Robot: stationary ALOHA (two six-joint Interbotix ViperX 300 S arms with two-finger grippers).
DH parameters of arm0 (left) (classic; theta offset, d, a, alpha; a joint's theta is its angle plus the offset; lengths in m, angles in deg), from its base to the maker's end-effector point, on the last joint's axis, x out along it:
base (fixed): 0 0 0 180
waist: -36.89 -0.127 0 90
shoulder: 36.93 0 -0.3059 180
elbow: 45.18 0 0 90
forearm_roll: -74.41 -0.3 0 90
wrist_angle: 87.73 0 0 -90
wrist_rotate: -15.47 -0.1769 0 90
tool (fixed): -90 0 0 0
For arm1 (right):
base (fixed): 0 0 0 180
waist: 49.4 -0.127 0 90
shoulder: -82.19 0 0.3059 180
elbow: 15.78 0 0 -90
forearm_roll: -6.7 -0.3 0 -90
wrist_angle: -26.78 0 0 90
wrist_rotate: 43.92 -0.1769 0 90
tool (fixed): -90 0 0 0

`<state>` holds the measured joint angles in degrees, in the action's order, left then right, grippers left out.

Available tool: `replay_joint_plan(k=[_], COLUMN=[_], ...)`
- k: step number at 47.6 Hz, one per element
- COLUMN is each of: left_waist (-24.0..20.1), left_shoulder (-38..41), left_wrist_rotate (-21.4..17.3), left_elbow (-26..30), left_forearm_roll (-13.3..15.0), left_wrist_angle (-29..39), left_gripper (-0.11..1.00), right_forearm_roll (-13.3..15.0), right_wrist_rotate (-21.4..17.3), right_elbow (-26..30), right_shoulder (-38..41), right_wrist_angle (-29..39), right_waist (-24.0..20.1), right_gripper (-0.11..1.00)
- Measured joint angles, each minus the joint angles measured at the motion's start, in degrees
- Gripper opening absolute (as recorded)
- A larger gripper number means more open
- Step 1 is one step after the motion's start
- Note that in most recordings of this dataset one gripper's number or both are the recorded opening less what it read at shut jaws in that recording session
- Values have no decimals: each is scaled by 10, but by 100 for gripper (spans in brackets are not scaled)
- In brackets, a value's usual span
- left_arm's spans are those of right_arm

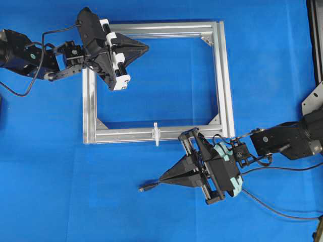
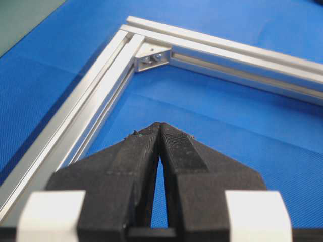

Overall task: Insert the wire through the string loop located in the center.
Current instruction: 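Lower the open right gripper over the black USB cable's plug end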

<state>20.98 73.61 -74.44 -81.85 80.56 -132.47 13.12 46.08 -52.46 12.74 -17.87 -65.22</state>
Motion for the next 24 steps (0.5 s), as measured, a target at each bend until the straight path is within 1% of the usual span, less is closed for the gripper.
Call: replay_joint_plan(k=[5,15,24], left_waist=[1,0,1], left_shoulder=[-12,-17,-17], left_wrist_rotate=[2,3,3], left_elbow=[-4,-6,-6], left_forearm_roll=[-6,-9,-9], left_wrist_angle=[4,5,4], left_gripper=[0,0,0], right_forearm_roll=[2,3,3], right_wrist_rotate=[1,-4,-5], right_elbow=[2,9,10], right_shoulder=[-6,-11,-11], right_wrist_angle=[11,51,55], right_waist=[-1,-1,-2], right_gripper=[-5,-5,-5])
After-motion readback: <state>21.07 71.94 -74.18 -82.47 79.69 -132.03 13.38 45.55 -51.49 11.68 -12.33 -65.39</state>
